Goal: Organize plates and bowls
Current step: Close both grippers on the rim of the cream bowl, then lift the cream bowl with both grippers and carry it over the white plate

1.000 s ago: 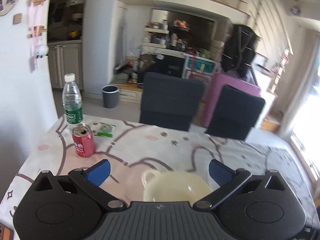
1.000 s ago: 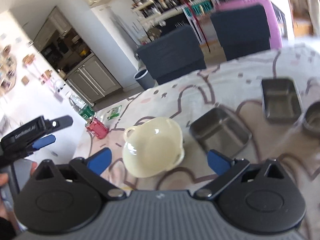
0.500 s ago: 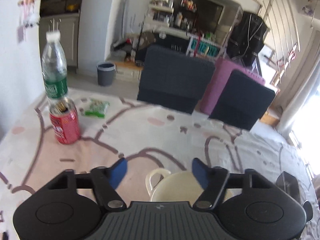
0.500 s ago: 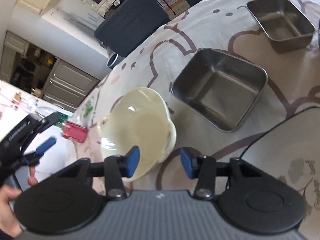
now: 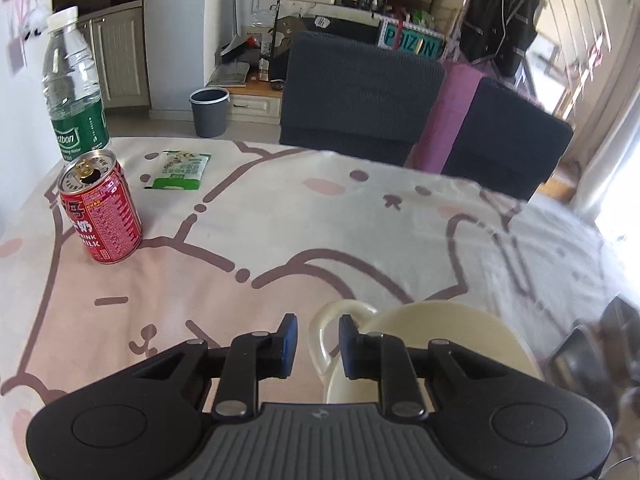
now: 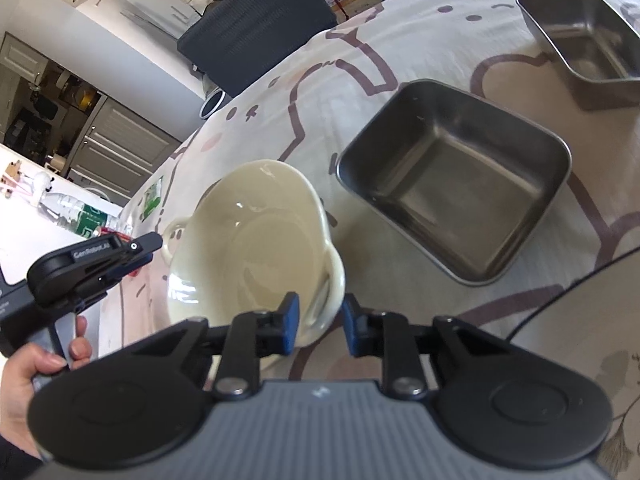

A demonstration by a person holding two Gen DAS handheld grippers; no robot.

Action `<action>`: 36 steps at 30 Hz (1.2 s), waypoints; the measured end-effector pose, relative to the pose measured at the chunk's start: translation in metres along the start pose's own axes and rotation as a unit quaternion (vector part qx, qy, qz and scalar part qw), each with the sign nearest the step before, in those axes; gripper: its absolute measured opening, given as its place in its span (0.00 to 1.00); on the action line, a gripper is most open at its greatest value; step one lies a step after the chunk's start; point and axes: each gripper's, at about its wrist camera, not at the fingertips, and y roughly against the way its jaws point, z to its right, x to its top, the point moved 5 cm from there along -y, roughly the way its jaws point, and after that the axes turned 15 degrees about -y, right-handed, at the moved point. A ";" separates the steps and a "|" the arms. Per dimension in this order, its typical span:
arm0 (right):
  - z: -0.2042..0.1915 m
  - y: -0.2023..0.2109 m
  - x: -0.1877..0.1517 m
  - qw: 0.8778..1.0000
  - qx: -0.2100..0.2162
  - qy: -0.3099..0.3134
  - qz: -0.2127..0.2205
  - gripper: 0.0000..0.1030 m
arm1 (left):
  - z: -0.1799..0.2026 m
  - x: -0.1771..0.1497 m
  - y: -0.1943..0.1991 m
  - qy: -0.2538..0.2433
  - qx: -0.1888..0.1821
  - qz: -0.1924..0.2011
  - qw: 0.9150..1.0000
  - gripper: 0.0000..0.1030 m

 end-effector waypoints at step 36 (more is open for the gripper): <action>-0.027 -0.022 0.016 0.996 -0.012 0.093 0.006 0.45 | -0.026 -0.053 0.019 0.007 -0.100 -0.059 0.993 0.50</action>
